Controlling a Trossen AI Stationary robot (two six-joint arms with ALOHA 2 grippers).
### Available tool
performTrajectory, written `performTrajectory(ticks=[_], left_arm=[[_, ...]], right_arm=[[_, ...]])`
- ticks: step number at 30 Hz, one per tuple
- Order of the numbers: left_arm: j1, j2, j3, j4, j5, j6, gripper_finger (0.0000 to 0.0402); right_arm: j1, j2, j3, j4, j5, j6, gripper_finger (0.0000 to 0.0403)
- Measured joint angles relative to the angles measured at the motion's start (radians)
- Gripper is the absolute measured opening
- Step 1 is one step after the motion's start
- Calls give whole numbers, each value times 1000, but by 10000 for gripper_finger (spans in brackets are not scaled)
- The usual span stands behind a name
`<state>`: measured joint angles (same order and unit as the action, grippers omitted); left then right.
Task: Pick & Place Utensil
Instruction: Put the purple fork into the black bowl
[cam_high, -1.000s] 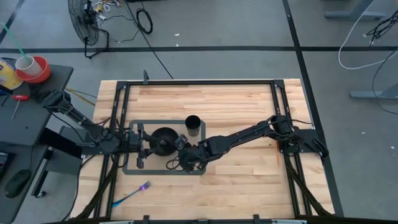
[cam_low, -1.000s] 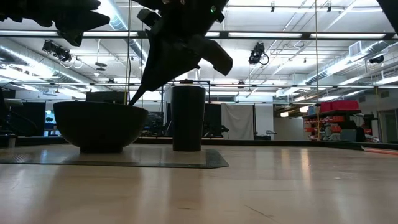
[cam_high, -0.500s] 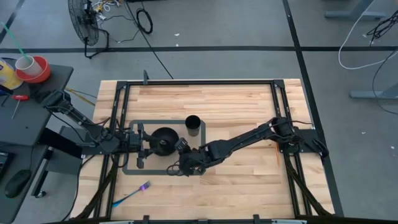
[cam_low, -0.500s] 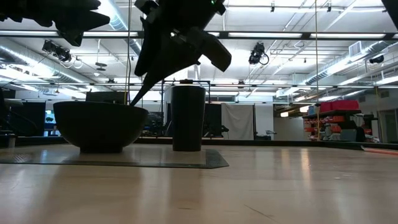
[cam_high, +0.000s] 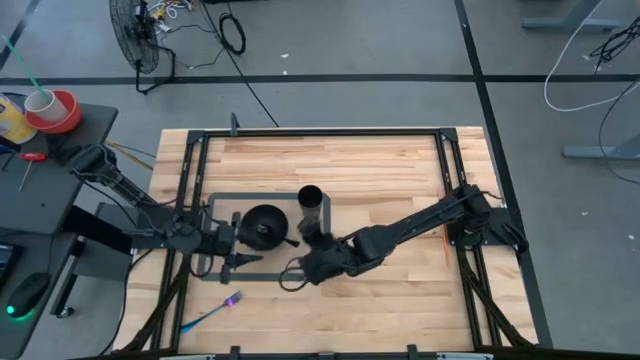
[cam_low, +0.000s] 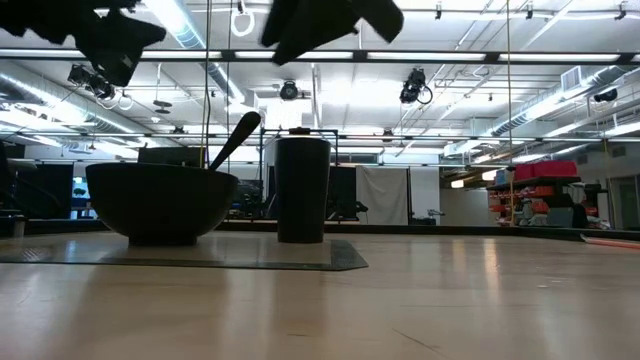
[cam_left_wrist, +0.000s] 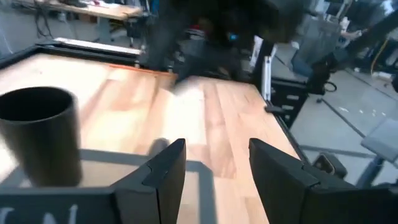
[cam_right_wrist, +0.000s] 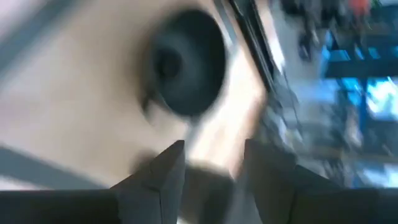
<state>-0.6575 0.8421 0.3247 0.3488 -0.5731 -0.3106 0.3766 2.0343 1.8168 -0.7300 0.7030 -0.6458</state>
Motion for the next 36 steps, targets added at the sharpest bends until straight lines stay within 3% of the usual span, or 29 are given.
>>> performTrajectory(ticks=[3, 9, 16, 25, 29, 36], left_arm=[[-33, 93, 89, -35, -18, -27, 181], [-124, 277, 305, -304, 19, -243, 181], [-206, 455, 495, -736, 305, -859, 181], [-276, 694, 592, -875, 576, -1289, 181], [-278, 748, 602, -992, 682, -1355, 181], [-280, 779, 595, -1074, 653, -1353, 181]], right_arm=[[0, -45, 0, -100, 64, 104, 169], [1, -133, 0, -185, -81, 350, 169], [8, -156, 0, -184, -136, 429, 169], [14, -147, 0, -109, -145, 429, 169], [14, -147, 0, -97, -145, 427, 169], [13, -147, 0, -96, -146, 457, 169]])
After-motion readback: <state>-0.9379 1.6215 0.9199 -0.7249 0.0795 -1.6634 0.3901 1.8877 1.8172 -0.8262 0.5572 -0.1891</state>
